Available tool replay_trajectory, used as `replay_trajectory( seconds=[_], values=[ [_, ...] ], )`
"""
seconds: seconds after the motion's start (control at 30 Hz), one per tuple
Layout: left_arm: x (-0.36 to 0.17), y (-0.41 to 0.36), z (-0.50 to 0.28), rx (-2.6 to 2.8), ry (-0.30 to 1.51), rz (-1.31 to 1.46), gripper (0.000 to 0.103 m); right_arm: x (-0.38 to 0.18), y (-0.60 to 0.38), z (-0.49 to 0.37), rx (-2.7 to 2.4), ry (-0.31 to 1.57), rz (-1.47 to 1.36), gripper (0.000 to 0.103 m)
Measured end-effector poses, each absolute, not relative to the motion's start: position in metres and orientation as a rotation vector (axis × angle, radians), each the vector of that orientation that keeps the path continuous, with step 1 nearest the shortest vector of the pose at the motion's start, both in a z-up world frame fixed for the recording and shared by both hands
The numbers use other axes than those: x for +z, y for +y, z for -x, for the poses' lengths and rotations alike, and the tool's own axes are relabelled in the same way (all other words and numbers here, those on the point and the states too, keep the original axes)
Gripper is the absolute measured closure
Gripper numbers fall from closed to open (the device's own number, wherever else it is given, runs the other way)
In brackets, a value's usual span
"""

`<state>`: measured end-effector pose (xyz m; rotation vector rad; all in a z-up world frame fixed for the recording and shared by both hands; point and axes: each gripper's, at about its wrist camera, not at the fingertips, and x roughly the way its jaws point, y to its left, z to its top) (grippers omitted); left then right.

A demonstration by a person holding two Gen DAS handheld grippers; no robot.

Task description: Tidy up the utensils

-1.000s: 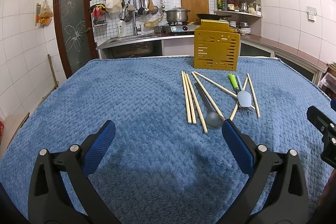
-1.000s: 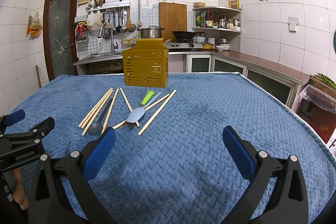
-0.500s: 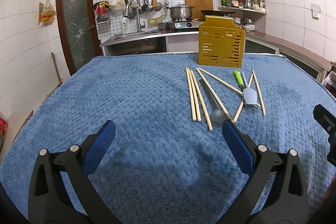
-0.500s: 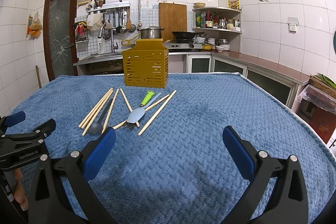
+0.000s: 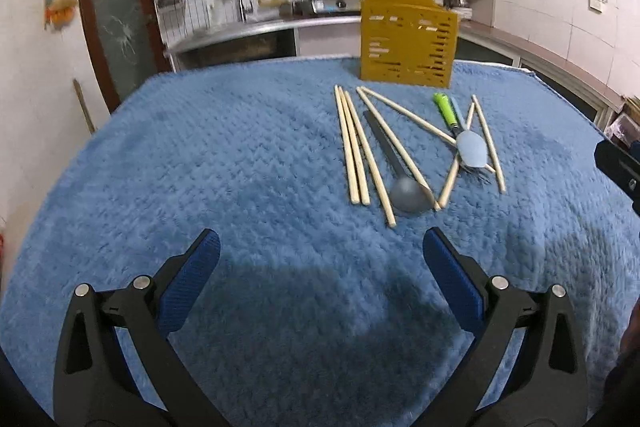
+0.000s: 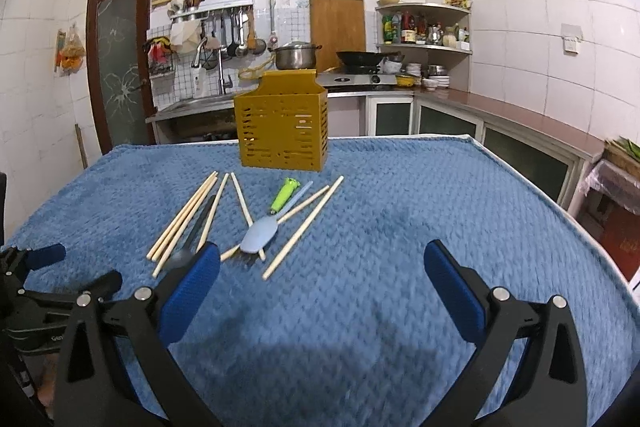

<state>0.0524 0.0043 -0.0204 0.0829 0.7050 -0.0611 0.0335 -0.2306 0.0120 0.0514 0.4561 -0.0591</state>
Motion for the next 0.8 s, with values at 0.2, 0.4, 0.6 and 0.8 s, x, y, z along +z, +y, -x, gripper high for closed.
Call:
replay_trajectory(
  seconds=[0.2, 0.4, 0.6, 0.8],
  values=[
    [0.001, 0.016, -0.119, -0.089, 0.758, -0.017, 0.005, 0.017, -0.228, -0.112, -0.071, 0.569, 0.020, 0.004],
    [-0.003, 0.005, -0.194, -0.112, 0.854, -0.023, 0.005, -0.009, -0.236, -0.197, -0.117, 0.760, 0.019, 0.004],
    [-0.026, -0.001, -0.245, -0.128, 0.965, -0.003, 0.005, -0.031, -0.245, -0.223, -0.170, 0.835, 0.006, 0.004],
    [-0.044, 0.006, -0.267, -0.098, 1.019, 0.030, 0.005, -0.041, -0.257, -0.233, -0.183, 0.888, -0.034, 0.004]
  ],
)
